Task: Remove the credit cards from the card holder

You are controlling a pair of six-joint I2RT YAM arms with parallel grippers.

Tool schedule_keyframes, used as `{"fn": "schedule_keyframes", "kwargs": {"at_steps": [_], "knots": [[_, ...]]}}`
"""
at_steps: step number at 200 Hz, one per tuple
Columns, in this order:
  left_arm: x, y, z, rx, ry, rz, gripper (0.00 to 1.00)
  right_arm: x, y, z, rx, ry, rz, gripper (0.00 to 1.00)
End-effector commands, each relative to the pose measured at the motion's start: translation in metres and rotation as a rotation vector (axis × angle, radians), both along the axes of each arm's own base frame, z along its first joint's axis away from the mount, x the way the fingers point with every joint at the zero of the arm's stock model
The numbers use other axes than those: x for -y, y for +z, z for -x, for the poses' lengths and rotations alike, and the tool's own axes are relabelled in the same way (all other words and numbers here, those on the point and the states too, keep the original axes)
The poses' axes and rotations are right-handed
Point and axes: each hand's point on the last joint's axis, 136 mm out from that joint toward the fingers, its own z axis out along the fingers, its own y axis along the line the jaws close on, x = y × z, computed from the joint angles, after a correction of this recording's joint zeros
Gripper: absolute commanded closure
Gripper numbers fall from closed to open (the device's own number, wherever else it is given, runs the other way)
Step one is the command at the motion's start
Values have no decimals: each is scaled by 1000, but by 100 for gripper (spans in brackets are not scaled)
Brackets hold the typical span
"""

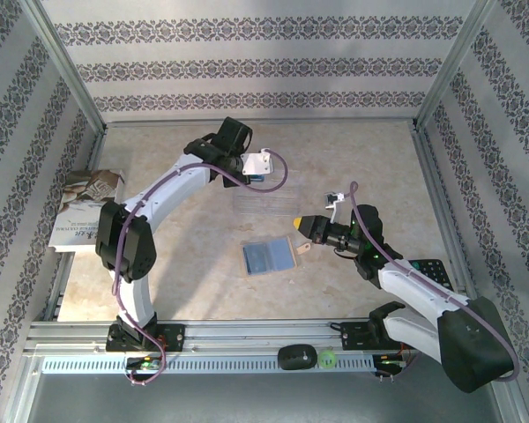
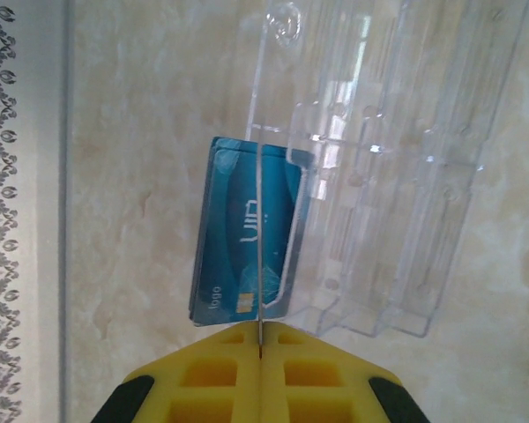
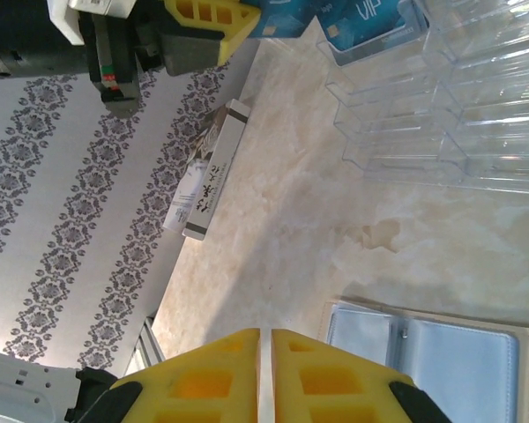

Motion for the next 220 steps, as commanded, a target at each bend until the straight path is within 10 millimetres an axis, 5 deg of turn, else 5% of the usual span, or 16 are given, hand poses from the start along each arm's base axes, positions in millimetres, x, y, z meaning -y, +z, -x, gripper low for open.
{"fn": "schedule_keyframes", "kwargs": {"at_steps": [1,220], "knots": [[-10,11,-6,28,-49,-67,100,2,1,-5,10,-12,-2,88],[-7,-33,-16,9,-85,-143,100,1,-13,-18,-30,-11,11,88]]}}
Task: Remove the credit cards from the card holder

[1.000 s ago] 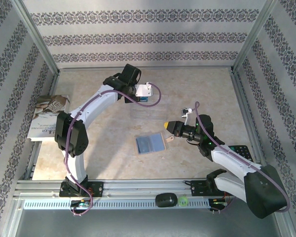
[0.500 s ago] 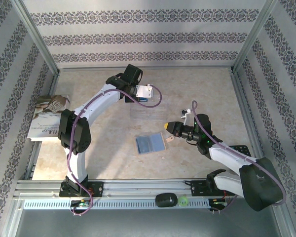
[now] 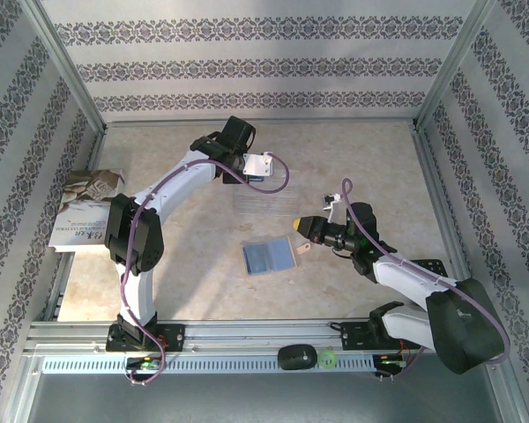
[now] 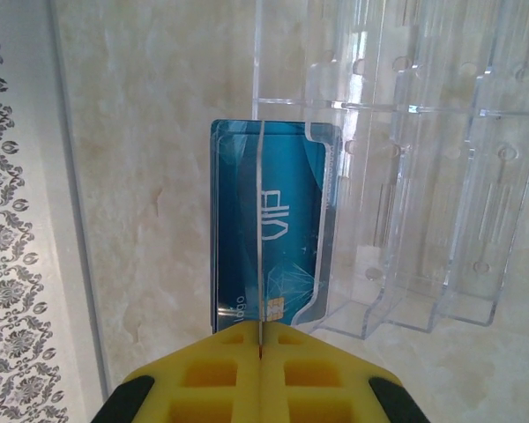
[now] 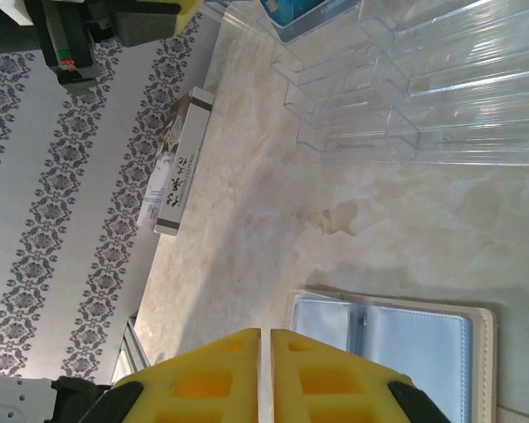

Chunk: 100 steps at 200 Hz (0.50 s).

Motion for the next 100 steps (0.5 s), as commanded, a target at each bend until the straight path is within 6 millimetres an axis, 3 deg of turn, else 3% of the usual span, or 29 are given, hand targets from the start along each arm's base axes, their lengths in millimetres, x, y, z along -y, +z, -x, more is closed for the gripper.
{"fn": "schedule_keyframes", "kwargs": {"at_steps": [1,74,100], "knots": [[-2,-13,1,-12,-17,-26,100,-1,15,-8,54,7,-20,88],[-2,-21,-4,14,-11,-50,100,-1,14,-8,52,9,-23,88],[-2,-21,-7,32,-7,-48,88,0,14,-8,51,8,-23,88]]}}
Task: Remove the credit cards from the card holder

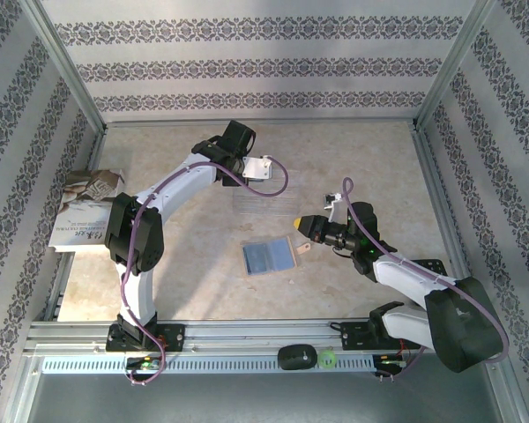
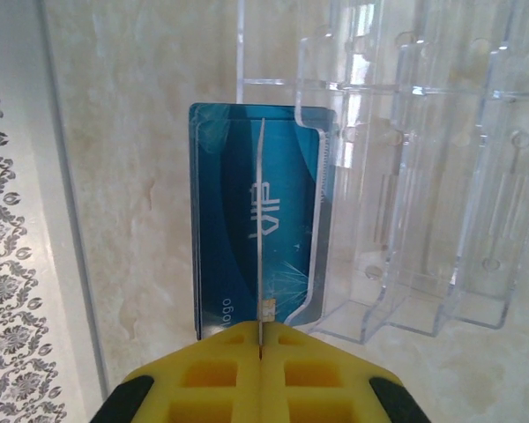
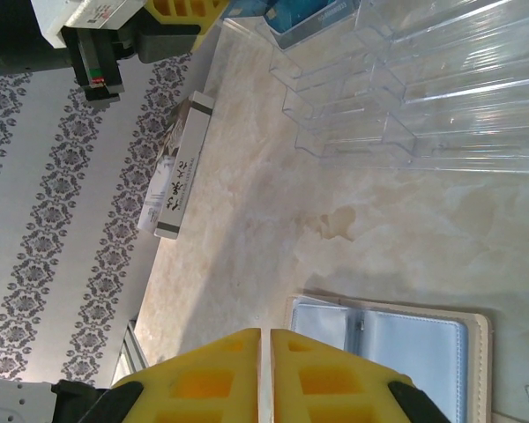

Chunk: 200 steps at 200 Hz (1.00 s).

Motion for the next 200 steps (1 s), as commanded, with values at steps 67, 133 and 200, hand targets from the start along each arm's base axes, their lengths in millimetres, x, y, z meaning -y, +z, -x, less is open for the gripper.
{"fn": "schedule_keyframes", "kwargs": {"at_steps": [67,133,200], "knots": [[1,5,-28,160,34,-3,72,-2,13,-3,43,12,-21,88],[2,106,-58,402,265,272,64,-6,14,1,47,36,-2,80],[-13,195,19,282,625,1006,56,-47,-30,23,12,176,348,66]]}}
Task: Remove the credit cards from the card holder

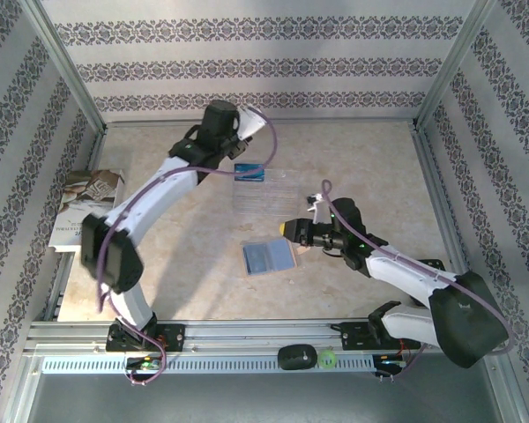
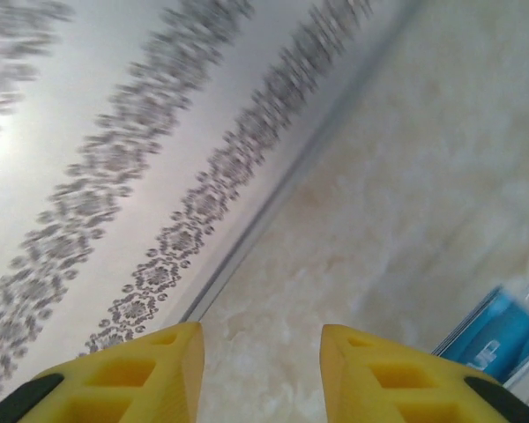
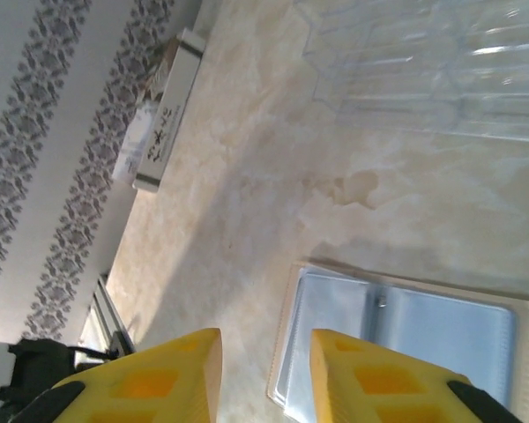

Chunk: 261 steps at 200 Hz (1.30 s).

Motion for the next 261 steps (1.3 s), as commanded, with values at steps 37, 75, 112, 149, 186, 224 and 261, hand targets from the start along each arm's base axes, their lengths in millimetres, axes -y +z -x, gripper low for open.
{"fn": "schedule_keyframes", "kwargs": {"at_steps": [37,75,112,149,186,224,261], "knots": [[-19,3,104,-148,120,786,53,-31,-52,15,7,124,364,63],[-44,-66,147,-280,249,934,57,-50,-73,21,78,193,601,60],[-44,-112,172,-402,268,975,57,-63,-95,29,128,254,784,57],[-48,-139,182,-450,299,976,57,-65,-113,36,144,283,903,57],[-48,-143,186,-462,292,948,59,-62,-127,37,122,279,954,70],[-44,-154,194,-492,282,931,60,-66,-120,32,148,244,915,95],[-29,-177,207,-572,250,911,67,-82,-93,29,206,206,688,100]]}}
